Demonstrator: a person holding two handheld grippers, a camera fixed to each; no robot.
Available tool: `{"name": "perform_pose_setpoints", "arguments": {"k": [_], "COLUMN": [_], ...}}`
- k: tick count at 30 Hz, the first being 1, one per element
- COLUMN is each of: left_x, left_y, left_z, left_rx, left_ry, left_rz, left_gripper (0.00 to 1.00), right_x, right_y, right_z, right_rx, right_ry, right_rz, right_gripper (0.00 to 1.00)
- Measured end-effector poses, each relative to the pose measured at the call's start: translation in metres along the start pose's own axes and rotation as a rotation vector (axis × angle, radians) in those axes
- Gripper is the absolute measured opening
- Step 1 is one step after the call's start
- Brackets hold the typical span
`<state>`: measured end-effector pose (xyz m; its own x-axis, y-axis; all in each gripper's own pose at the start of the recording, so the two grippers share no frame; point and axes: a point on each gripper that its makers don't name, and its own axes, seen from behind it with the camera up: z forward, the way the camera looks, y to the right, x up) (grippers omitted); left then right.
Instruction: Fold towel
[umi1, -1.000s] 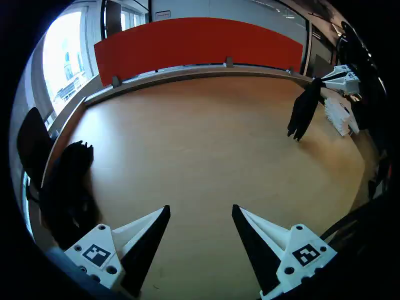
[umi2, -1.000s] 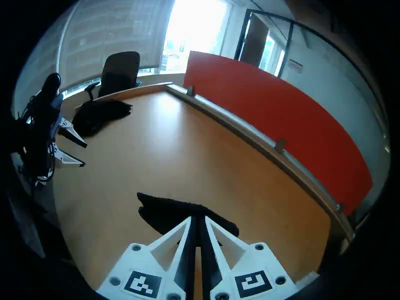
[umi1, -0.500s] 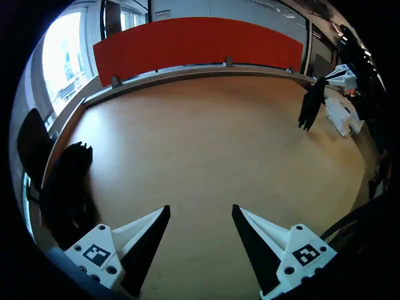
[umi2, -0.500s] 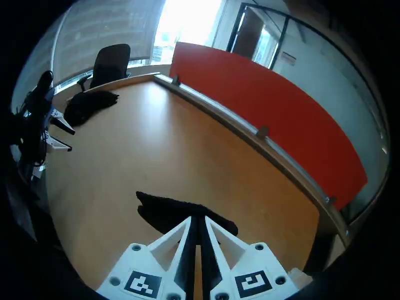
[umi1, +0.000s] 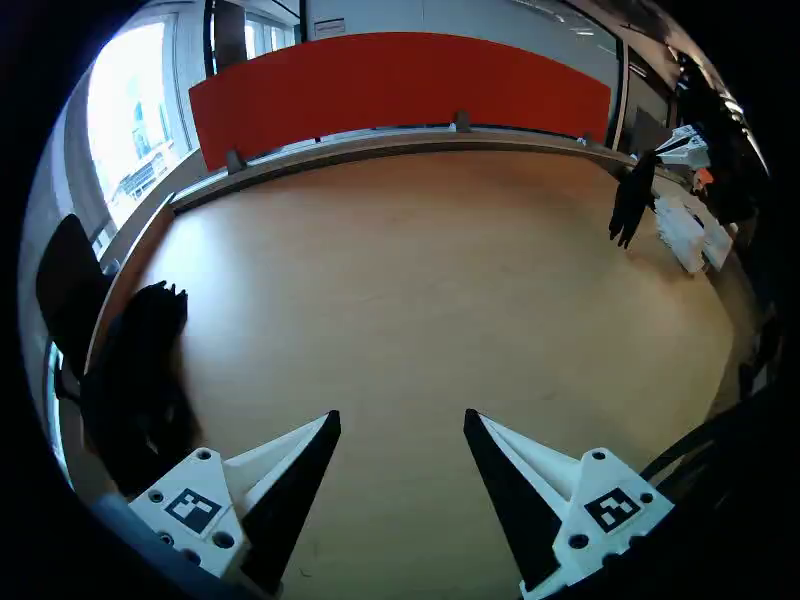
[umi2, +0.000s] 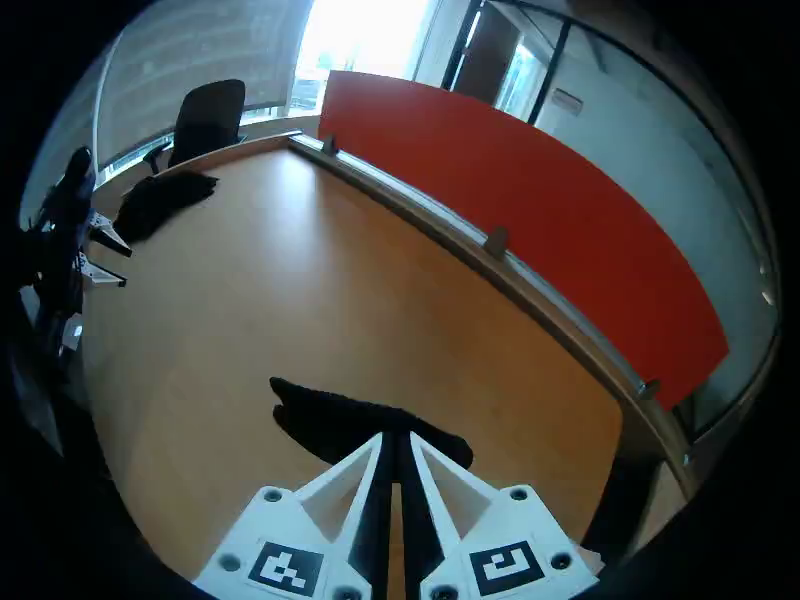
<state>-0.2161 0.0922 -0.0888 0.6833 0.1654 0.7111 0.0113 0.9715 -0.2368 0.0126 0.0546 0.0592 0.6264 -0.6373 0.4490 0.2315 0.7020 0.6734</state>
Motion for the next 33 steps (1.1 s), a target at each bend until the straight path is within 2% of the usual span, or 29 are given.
{"name": "perform_pose_setpoints", "arguments": {"k": [14,33], "left_x": [0.001,0.009], "left_y": [0.001,0.005], "left_z": [0.003,0.008], "left_rx": [0.013,0.020], "left_ry": [-0.008,-0.015], "left_rz": [-0.003,0.007], "left_gripper": [0.92,0.92], "right_x": [-0.023,-0.048], "right_y": [0.055,0.098], "right_z": [-0.002,-0.003], "right_rx": [-0.035,-0.077], "right_ry": [-0.056,-0.105], "right_rz": [0.014,0.033], "right_gripper": [0.04,0.04]}}
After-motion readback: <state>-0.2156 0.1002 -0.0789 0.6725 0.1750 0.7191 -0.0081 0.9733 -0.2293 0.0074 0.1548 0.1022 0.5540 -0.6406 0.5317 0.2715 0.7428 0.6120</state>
